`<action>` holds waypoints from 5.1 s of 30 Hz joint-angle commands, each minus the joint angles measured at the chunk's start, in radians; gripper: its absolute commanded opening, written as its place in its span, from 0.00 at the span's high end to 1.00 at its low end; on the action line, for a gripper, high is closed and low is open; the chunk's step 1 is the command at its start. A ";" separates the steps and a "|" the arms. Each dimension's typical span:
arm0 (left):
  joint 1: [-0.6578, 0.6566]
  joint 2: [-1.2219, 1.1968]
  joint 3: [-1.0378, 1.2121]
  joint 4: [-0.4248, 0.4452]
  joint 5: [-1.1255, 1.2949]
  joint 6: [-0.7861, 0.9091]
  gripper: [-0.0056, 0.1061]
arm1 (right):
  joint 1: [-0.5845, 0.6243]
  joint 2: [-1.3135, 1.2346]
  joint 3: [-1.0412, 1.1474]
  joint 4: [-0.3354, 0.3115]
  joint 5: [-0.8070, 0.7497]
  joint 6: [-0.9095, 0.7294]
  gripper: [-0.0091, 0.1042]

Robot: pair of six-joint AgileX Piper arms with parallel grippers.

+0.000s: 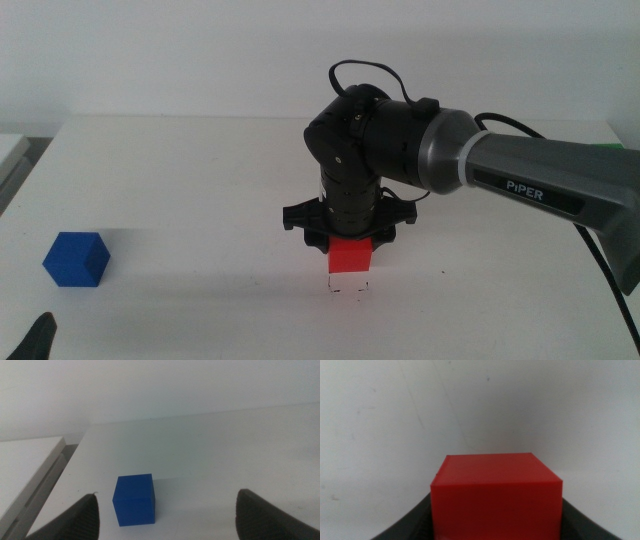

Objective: Stack red cubes first, then green, then blue cubes in a specific spot.

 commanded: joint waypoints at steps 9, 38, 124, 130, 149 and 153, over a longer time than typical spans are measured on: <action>0.000 -0.003 0.000 -0.001 -0.015 -0.003 0.13 | 0.002 0.036 0.010 -0.021 -0.021 0.008 0.68; 0.000 -0.003 0.000 -0.001 -0.015 -0.003 0.13 | 0.002 0.061 0.010 -0.005 -0.021 -0.026 0.31; 0.000 -0.003 0.000 -0.001 -0.015 -0.003 0.13 | -1.025 0.232 -0.290 0.296 -0.156 -1.146 0.21; 0.000 -0.003 0.000 -0.001 -0.015 -0.003 0.13 | -1.025 0.257 -0.290 0.296 -0.152 -1.146 0.25; 0.000 -0.003 0.000 -0.001 -0.015 -0.003 0.13 | -0.919 -0.056 -0.250 0.164 -0.045 -0.793 0.86; 0.000 -0.003 0.000 -0.001 -0.015 -0.003 0.13 | -0.780 -0.177 -0.195 0.064 0.028 -0.646 0.86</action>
